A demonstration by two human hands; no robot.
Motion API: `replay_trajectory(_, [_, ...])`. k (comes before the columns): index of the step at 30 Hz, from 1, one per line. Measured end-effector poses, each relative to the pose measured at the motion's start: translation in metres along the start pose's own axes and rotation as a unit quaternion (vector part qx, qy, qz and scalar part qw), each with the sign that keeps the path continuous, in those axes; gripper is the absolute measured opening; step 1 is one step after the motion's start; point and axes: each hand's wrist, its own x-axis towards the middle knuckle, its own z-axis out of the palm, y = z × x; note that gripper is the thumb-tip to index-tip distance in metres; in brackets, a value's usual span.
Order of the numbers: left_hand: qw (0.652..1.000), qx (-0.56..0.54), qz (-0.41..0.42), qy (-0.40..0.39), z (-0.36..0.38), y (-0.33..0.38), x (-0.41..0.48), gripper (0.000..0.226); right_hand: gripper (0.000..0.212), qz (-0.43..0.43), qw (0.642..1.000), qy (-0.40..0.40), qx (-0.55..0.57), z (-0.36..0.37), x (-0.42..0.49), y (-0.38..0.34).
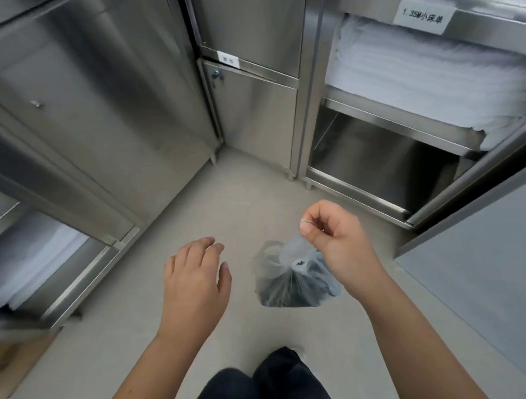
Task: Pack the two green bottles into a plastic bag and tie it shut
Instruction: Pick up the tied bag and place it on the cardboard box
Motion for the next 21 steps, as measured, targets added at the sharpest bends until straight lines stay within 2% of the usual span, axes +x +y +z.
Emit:
replay_trajectory(5, [0.999,-0.002,-0.020,0.032,-0.013,-0.009,-0.037,0.036,0.034,-0.024,0.999,-0.036,0.000,0.012,-0.030,-0.008])
replay_trajectory(10, [0.995,-0.009,-0.078,0.061,-0.027,-0.025,-0.110,0.036,0.036,-0.047,0.994,-0.089,-0.029,0.045,-0.075,-0.013])
replay_trajectory(15, [0.977,-0.013,-0.189,0.096,-0.046,-0.050,-0.209,0.039,0.032,-0.050,0.985,-0.164,-0.032,0.089,-0.133,-0.017])
replay_trajectory(21, [0.940,-0.012,-0.328,0.091,-0.061,-0.064,-0.332,0.044,0.034,-0.060,0.964,-0.256,-0.042,0.142,-0.201,-0.005])
